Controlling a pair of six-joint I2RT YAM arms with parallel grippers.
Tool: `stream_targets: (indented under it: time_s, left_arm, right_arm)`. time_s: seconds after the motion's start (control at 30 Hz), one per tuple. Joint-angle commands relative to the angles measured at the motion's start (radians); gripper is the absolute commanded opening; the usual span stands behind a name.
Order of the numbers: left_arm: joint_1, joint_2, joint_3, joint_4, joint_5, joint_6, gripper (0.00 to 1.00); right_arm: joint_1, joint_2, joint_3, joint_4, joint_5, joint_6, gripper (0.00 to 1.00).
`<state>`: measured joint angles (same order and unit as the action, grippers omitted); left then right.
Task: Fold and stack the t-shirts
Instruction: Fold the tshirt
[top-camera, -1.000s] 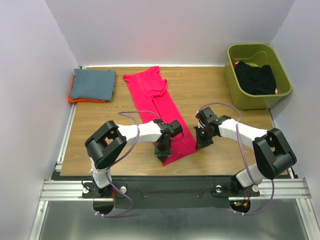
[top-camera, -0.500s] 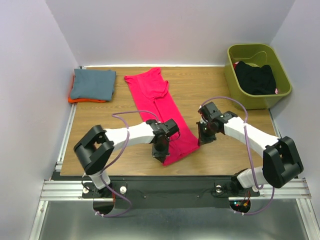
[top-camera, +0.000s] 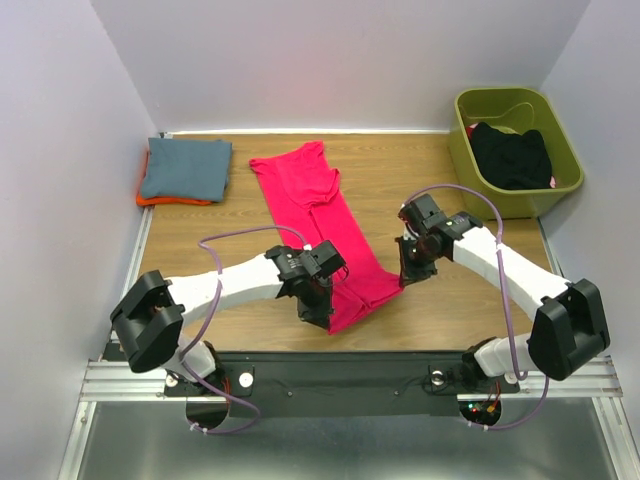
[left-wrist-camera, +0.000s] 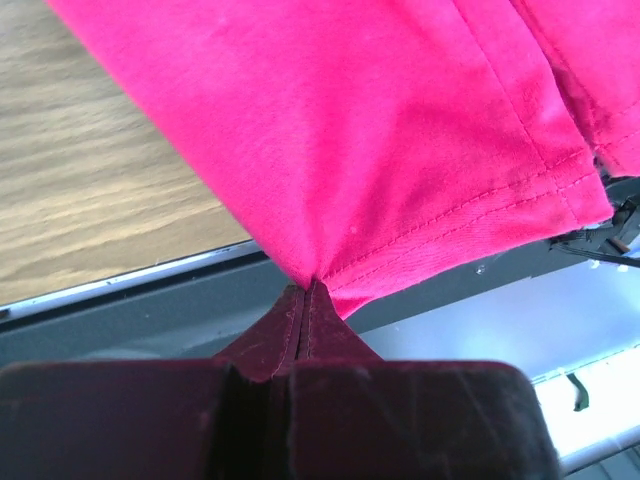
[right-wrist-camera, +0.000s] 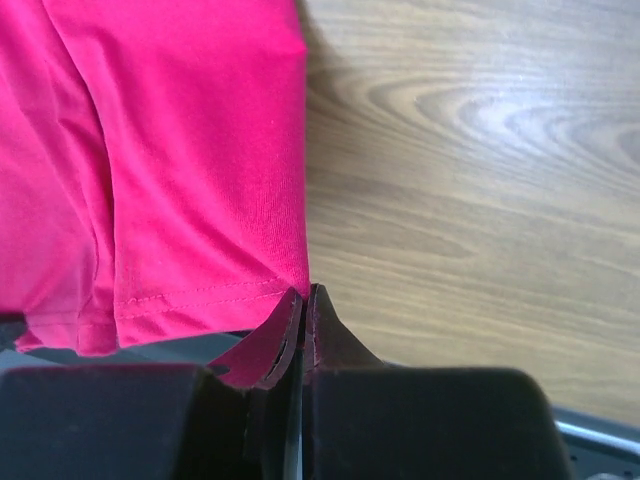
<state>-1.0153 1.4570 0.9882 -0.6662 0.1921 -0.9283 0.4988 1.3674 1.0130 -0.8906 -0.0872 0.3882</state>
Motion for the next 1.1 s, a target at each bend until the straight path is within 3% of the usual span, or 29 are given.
stream_targets:
  time_s: [0.0,0.4,0.63,1.07]
  left_arm:
    - [0.012,-0.060,0.003,-0.022,-0.019,-0.006,0.00]
    - [0.335,-0.006,0.108,0.059,-0.144,0.190,0.00]
    - [0.458,0.077,0.181,0.091,-0.235,0.316,0.00]
    - [0.598,0.192,0.242,0.232,-0.290,0.434,0.00]
  right_arm:
    - [0.003,-0.016,0.079,-0.047,0.035,-0.022,0.01]
    - [0.001,0.334,0.550,-0.036,0.135,-0.104,0.01]
    - [-0.002,0.556,0.800,-0.005,0.144,-0.137,0.01]
    - [-0.008,0.740,0.911,0.131,0.172,-0.146,0.01]
